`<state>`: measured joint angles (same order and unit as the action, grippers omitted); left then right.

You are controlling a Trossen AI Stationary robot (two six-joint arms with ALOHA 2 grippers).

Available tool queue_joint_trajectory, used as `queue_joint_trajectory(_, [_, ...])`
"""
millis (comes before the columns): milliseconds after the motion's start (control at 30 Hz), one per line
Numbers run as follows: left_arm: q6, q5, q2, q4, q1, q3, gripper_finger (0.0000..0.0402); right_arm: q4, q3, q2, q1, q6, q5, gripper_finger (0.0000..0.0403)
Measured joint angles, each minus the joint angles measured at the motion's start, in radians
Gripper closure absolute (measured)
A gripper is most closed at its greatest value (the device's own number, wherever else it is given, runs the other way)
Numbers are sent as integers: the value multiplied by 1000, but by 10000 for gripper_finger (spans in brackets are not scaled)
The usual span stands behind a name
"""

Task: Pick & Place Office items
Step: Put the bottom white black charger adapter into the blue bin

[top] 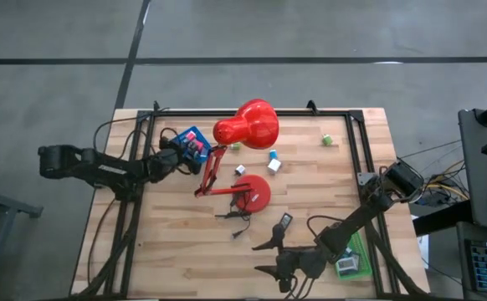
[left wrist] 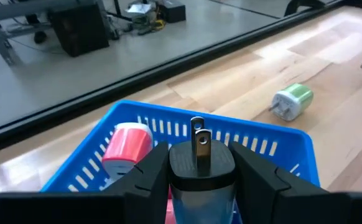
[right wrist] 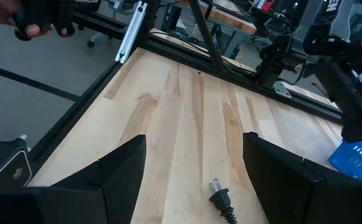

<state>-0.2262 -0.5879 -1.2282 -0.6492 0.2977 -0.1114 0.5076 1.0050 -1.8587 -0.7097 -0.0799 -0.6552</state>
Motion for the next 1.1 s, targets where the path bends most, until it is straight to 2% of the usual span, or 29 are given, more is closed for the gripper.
queue_joint_trajectory(233, [-2, 32, 0, 22, 33, -1, 268, 0, 2, 0, 0, -2, 0, 142])
queue_joint_trajectory(433, [-16, 108, 0, 25, 70, -1, 268, 0, 3, 0, 0, -2, 0, 142])
queue_joint_trajectory(767, [-73, 122, 0, 49, 98, -1, 267, 0, 3, 0, 0, -2, -1, 142])
queue_joint_trajectory(933, [-86, 125, 0, 49, 102, -1, 215, 0, 3, 0, 0, -1, -1, 142])
queue_joint_trajectory(1100, [-76, 152, 0, 45, 102, -8, 201, 0, 3, 0, 0, -1, -2, 142])
